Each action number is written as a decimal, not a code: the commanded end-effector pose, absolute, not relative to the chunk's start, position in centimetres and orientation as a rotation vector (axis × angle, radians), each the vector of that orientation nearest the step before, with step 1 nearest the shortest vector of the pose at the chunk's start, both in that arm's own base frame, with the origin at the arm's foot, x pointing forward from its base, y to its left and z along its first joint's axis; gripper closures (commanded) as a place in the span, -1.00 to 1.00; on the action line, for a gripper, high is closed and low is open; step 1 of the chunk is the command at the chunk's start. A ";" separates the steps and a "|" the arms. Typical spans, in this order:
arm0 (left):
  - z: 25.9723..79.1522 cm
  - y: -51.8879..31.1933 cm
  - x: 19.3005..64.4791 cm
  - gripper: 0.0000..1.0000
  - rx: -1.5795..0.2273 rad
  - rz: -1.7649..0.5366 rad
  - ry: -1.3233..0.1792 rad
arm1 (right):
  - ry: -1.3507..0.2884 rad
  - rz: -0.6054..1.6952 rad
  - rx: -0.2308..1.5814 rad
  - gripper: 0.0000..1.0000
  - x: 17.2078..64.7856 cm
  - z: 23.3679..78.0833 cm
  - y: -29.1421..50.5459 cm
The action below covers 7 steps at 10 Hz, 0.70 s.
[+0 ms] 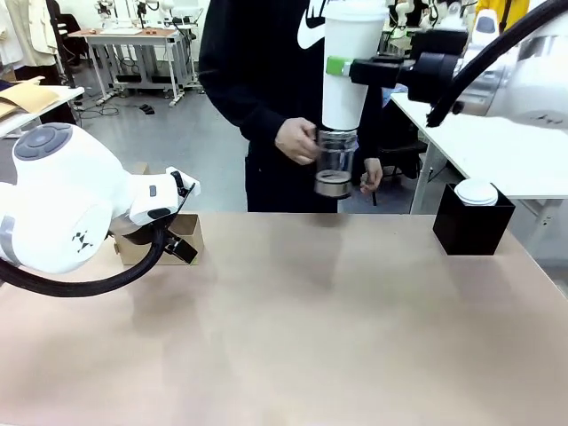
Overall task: Pour a drink into a cup and package it in a carrier.
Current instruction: When a person places the Paper Cup Lid on the 600 ml Paper Cup , lift the 600 ml Paper Cup, then position the Cup Carrier in the center of the table.
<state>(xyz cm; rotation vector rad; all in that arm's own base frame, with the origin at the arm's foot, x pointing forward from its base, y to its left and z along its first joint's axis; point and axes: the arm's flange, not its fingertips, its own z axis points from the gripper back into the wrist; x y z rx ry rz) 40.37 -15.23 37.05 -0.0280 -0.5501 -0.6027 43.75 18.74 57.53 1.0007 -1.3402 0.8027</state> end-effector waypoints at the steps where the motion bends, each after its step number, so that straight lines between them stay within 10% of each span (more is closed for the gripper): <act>1: 37.0 -15.2 40.4 -1.00 -0.029 -0.601 -0.550 | -1.291 0.780 1.004 -0.60 43.0 58.2 17.7; 7: 37.0 -15.2 40.4 -1.00 -0.029 -0.601 -0.550 | -1.330 0.801 1.002 -0.60 43.1 58.2 18.5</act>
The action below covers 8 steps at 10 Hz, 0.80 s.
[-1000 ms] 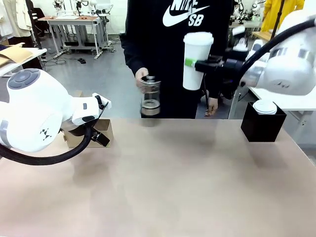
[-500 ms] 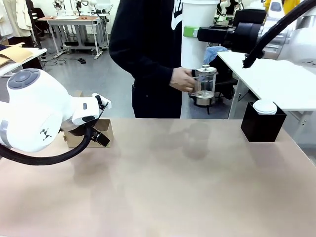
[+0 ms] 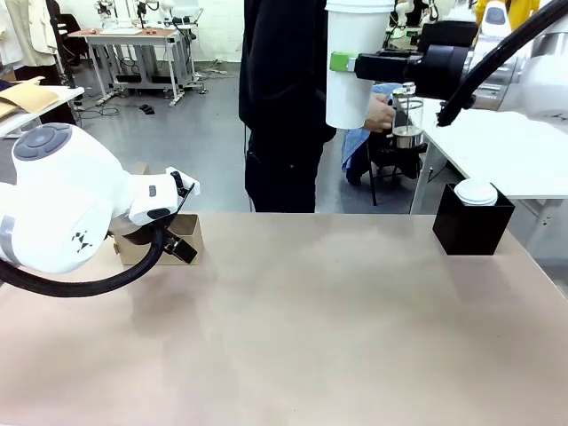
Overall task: Pour a drink into a cup and package it in a carrier.
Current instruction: Position the Cup Carrier in the center of the table.
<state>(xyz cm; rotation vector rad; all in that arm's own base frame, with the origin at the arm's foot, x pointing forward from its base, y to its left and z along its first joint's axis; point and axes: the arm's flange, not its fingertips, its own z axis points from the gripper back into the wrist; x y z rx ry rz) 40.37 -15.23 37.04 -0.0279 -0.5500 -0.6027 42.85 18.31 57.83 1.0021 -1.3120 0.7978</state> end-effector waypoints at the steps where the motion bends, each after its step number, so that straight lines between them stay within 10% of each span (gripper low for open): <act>1: 37.0 -15.2 40.4 -1.00 -0.029 -0.601 -0.550 | -1.330 0.801 1.002 -0.60 43.1 58.2 18.5; 8: 38.7 -15.1 40.1 -1.00 0.007 -0.583 -0.561 | -1.330 0.801 1.002 -0.60 43.1 58.2 18.5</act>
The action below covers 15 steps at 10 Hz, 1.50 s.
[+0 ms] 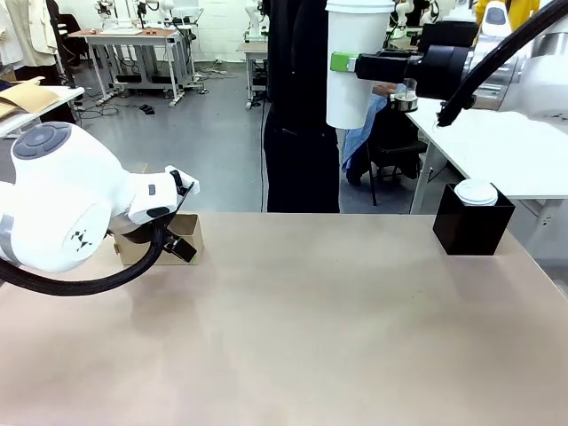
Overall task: Pour a drink into a cup and package it in a carrier.
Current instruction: Position the Cup Carrier in the center of the table.
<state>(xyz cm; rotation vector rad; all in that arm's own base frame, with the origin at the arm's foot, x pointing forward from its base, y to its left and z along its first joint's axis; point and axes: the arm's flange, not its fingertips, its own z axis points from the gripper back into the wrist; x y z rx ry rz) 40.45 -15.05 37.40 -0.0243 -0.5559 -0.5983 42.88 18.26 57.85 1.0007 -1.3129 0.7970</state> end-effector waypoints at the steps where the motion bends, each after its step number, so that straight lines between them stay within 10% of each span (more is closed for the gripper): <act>1: 40.8 -15.1 40.6 -1.00 0.004 -0.555 -0.563 | -1.330 0.801 1.002 -0.60 43.1 58.2 18.5; 9: 56.8 -16.0 44.8 -1.00 0.012 -0.275 -0.452 | -1.330 0.801 1.002 -0.60 43.1 58.2 18.5; 15: 55.3 -10.6 52.5 -1.00 -0.003 -0.075 -0.340 | -1.330 0.801 1.002 -0.60 43.1 58.2 18.5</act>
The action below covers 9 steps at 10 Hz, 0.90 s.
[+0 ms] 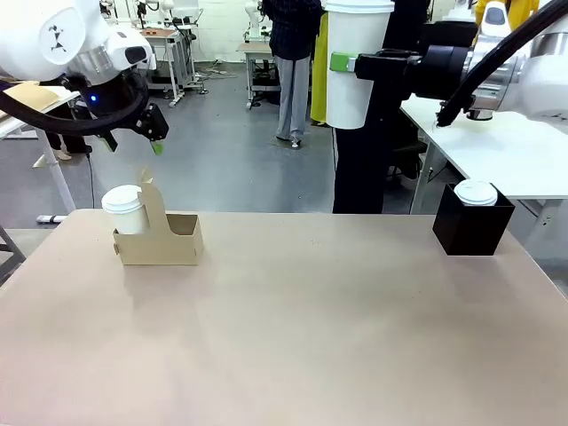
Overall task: Pour a drink into a cup and package it in a carrier.
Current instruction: Position the Cup Carrier in the center of the table.
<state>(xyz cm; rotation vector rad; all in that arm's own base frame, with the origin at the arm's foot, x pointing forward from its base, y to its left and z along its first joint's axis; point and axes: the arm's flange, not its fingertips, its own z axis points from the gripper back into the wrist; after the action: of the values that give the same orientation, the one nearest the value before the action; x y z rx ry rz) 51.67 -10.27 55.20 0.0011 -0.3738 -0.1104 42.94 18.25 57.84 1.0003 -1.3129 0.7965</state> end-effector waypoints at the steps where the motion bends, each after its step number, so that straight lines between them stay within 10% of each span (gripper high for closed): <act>1: 54.3 -10.2 53.1 -1.00 -0.006 -0.054 -0.325 | -1.330 0.801 1.002 -0.60 43.1 58.2 18.5; 9: 50.7 -10.1 53.8 -1.00 -0.012 -0.025 -0.277 | -1.330 0.801 1.002 -0.60 43.1 58.2 18.5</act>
<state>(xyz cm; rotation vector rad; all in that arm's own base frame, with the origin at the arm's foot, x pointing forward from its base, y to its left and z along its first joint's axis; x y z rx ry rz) 53.84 -10.17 50.68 -0.0115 -0.2776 -0.0273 42.95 18.25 57.83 1.0003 -1.3127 0.7964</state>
